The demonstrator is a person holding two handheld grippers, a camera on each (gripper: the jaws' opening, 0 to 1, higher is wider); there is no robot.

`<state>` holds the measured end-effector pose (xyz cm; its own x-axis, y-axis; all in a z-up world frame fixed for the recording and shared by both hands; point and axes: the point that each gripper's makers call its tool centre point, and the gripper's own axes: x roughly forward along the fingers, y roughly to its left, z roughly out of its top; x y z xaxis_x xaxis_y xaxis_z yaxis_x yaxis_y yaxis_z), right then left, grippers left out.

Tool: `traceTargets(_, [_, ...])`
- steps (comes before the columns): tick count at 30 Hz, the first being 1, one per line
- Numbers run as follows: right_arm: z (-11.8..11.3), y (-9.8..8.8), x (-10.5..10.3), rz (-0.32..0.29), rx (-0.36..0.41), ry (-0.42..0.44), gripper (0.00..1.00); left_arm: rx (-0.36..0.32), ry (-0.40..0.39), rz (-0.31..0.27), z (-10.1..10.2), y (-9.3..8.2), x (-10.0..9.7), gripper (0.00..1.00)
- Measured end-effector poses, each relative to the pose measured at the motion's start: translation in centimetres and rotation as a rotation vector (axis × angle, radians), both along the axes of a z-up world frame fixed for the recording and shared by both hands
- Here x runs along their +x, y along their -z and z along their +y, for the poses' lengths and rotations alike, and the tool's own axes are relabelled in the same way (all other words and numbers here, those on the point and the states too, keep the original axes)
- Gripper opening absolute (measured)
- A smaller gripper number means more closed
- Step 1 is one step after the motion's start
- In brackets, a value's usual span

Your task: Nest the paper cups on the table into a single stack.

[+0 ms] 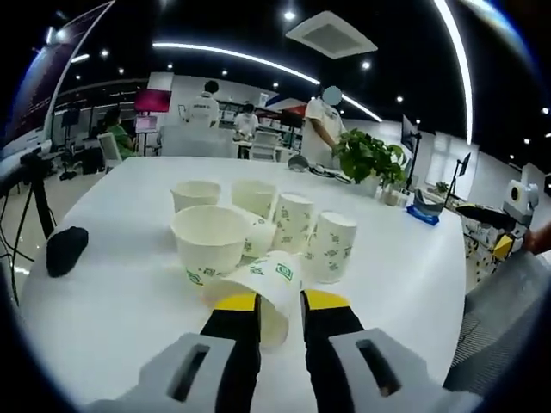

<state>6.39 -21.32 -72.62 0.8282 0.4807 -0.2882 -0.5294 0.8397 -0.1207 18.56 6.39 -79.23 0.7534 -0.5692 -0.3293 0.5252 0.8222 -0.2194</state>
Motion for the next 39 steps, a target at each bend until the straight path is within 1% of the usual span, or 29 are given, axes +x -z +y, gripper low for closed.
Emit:
traceTargets(2, [0.0,0.0,0.0,0.003,-0.001,-0.002,1.0,-0.022,0.016,-0.002,-0.4,-0.2,-0.3,0.1])
traceTargets(5, [0.1,0.1,-0.1,0.004,-0.005,-0.007,1.0,-0.027,0.032,0.002,-0.7,-0.2,-0.9,0.02])
traceTargets(6, [0.1,0.1,-0.1,0.004,-0.006,-0.008,1.0,-0.027,0.036,0.0,-0.8,-0.2,-1.1,0.01])
traceTargets(8, [0.1,0.1,-0.1,0.004,-0.006,-0.007,1.0,-0.029,0.038,-0.006,-1.3,-0.5,-1.6,0.0])
traceTargets(12, [0.2,0.1,-0.1,0.004,-0.006,-0.011,1.0,-0.027,0.049,-0.028,-1.1,-1.0,-1.7,0.0])
traceTargets(15, [0.3,0.2,-0.1,0.005,-0.008,-0.016,1.0,-0.005,0.081,-0.06,-1.4,-2.3,-2.2,0.0])
traceTargets(18, [0.3,0.1,-0.1,0.004,-0.005,-0.014,1.0,0.024,0.115,-0.08,-1.6,-3.0,-2.6,0.0])
traceTargets(21, [0.3,0.1,-0.1,0.005,-0.005,-0.012,1.0,0.095,0.169,-0.097,-2.4,-3.9,-3.5,0.0])
traceTargets(28, [0.2,0.1,0.0,0.004,-0.004,-0.008,1.0,0.208,0.269,-0.095,-4.0,-5.1,-4.7,0.0])
traceTargets(29, [0.2,0.1,-0.1,0.006,-0.004,-0.01,1.0,0.251,0.292,-0.103,-4.3,-5.3,-4.9,0.0])
traceTargets(31, [0.2,0.2,-0.1,0.007,-0.006,-0.013,1.0,0.288,0.319,-0.112,-4.6,-5.6,-5.2,0.0])
traceTargets(33, [0.3,0.2,-0.1,0.01,-0.006,-0.015,1.0,0.384,0.349,-0.144,-4.8,-5.7,-5.1,0.0])
traceTargets(35, [0.3,0.2,-0.1,0.01,-0.006,-0.016,1.0,0.446,0.384,-0.159,-5.1,-5.8,-5.3,0.0])
traceTargets(38, [0.3,0.2,-0.1,0.012,-0.007,-0.016,1.0,0.514,0.433,-0.178,-5.5,-5.7,-5.4,0.0])
traceTargets(39, [0.3,0.3,-0.2,0.012,-0.008,-0.016,1.0,0.528,0.465,-0.176,-5.8,-5.5,-5.6,0.0])
